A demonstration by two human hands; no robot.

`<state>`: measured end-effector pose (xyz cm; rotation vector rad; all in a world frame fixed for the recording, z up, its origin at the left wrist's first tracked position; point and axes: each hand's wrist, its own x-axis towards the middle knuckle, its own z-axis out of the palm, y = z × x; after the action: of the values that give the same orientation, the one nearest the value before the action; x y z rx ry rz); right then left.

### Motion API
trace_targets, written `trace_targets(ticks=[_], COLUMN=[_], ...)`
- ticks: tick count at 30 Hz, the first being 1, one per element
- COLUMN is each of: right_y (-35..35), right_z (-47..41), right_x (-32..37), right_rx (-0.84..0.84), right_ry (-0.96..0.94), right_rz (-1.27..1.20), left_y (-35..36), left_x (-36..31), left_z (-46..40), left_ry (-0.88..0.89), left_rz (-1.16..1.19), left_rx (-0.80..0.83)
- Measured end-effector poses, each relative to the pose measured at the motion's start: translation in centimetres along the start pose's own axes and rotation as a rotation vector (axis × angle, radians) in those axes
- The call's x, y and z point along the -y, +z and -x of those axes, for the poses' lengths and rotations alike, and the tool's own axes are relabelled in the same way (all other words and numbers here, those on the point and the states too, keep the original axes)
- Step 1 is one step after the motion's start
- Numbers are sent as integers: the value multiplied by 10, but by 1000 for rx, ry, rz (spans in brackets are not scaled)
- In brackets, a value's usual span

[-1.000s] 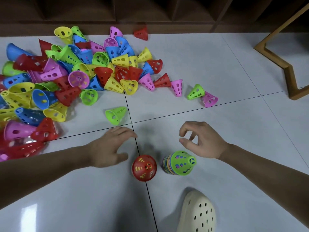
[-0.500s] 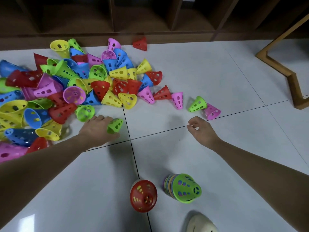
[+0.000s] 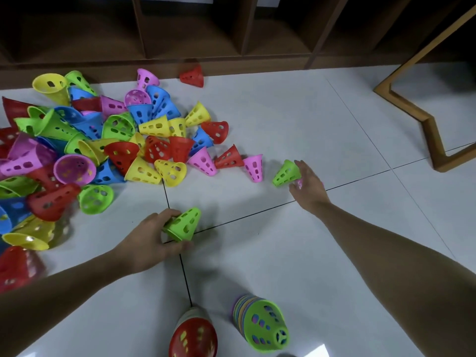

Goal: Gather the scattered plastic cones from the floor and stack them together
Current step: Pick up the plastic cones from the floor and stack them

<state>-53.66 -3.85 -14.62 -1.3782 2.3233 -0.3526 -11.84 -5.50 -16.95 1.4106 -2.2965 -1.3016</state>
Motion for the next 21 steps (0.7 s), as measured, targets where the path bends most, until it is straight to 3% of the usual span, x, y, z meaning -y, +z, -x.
trace_targets(ticks=[3, 10, 21], right_y=[5, 32, 47], right_z=[-14, -12, 13], right_x=[3, 15, 10], right_rx=[8, 147, 194], right_ry=[93, 93, 90], right_rz=[-116, -224, 182], left_y=[0, -6, -14], left_x=[-8, -5, -11], left_z=[-1, -2, 28], left_ry=[25, -7, -34], left_rz=[26, 70, 158], left_rx=[-15, -22, 62])
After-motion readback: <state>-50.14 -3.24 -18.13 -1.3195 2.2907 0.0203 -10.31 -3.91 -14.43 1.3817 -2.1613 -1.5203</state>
